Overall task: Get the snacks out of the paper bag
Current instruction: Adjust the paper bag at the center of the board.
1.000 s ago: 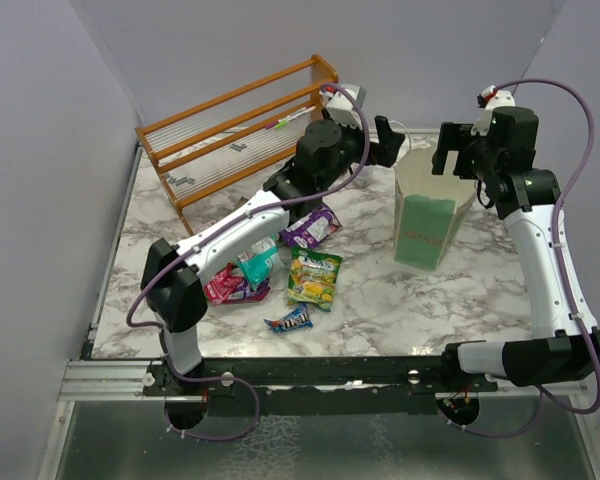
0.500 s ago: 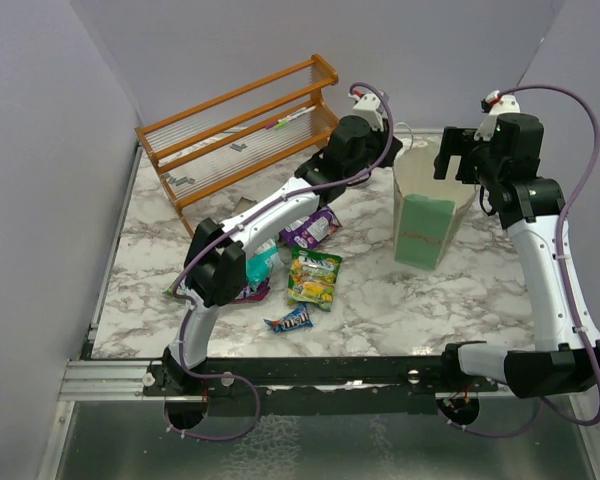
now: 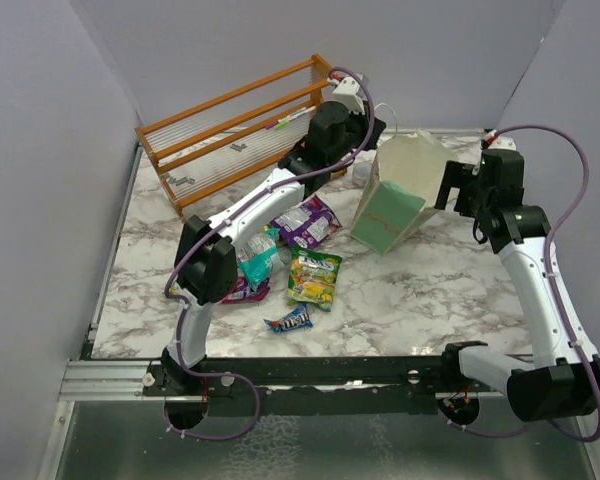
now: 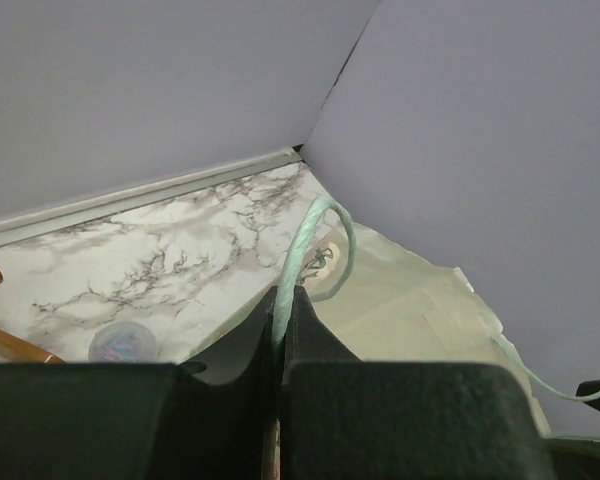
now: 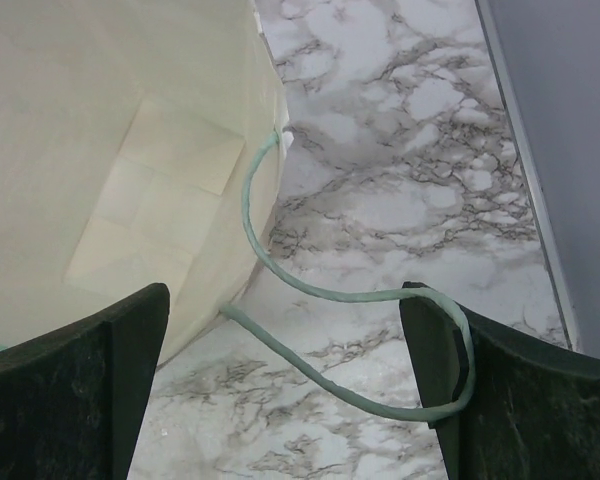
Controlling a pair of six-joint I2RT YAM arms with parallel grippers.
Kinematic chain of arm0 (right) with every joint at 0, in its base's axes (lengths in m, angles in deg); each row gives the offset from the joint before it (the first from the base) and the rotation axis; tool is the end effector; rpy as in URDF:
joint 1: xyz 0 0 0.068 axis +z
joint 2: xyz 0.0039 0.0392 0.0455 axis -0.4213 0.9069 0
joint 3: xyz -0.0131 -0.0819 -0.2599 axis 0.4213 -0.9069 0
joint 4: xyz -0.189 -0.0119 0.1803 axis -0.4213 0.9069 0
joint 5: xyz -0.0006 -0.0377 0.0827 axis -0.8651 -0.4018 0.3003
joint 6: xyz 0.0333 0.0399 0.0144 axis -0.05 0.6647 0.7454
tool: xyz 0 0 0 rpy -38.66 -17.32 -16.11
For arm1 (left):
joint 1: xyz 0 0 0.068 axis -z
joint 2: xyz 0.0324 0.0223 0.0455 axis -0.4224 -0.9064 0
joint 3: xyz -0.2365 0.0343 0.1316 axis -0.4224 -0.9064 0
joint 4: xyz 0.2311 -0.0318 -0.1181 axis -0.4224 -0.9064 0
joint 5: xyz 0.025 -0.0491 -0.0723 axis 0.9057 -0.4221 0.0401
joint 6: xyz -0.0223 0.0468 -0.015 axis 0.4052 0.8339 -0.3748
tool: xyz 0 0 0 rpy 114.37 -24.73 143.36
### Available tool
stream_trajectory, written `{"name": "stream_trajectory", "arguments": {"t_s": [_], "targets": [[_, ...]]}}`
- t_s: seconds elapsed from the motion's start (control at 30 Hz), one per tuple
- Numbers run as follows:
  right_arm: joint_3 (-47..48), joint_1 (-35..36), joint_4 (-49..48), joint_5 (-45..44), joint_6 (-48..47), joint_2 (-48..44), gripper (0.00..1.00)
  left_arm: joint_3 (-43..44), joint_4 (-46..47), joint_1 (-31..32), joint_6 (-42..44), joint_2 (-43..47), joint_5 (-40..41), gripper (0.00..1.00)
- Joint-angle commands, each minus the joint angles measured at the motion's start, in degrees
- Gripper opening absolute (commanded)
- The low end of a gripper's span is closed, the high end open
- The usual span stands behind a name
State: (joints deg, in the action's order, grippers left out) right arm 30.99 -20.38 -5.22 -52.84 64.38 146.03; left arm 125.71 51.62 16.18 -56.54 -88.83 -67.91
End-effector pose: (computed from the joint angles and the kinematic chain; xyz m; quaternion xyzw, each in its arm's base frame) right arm 0.2375 0.0101 0.3728 0.1056 0.8846 -0.0502 0.4515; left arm 0.3806 -0.3329 0.3857 0.0848 0.6971 -0.3999 0.5890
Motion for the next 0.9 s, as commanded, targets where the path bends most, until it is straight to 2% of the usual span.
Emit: {"name": "stream_trajectory", "arguments": {"t_s": [0.0,0.13,0.33,0.5,0.7,0.87], "targets": [[-4.9,0.0,-4.0,0.8,3.7,-2.5,0.99,-0.1,2.5,-1.5,-1.3,2.4,-3.4,0.00],[-9.2,0.0,-5.9,8.4,7.3,-2.3,0.99,-0.3,2.8,-2.3,-2.1,2.2,-4.5,0.00],[-13.4,0.0,-8.4,9.1,11.3,-4.4,0.99,-1.2,2.3,-3.0,-1.7,2.5,-4.6,0.00],[-16.2,0.0,-8.5,13.2,14.6,-4.1,0.99,-1.2,1.9,-4.3,-2.0,2.3,-4.1,0.00],[-16.6,0.0,-7.6,30.1,14.6,-7.7,0.99,0.0,1.0,-5.3,-1.6,1.4,-4.7,0.00],[-14.1,0.0,-0.2,35.7,14.5,-11.3,0.99,1.5,0.3,-6.0,-1.1,0.4,-6.0,0.00]]}}
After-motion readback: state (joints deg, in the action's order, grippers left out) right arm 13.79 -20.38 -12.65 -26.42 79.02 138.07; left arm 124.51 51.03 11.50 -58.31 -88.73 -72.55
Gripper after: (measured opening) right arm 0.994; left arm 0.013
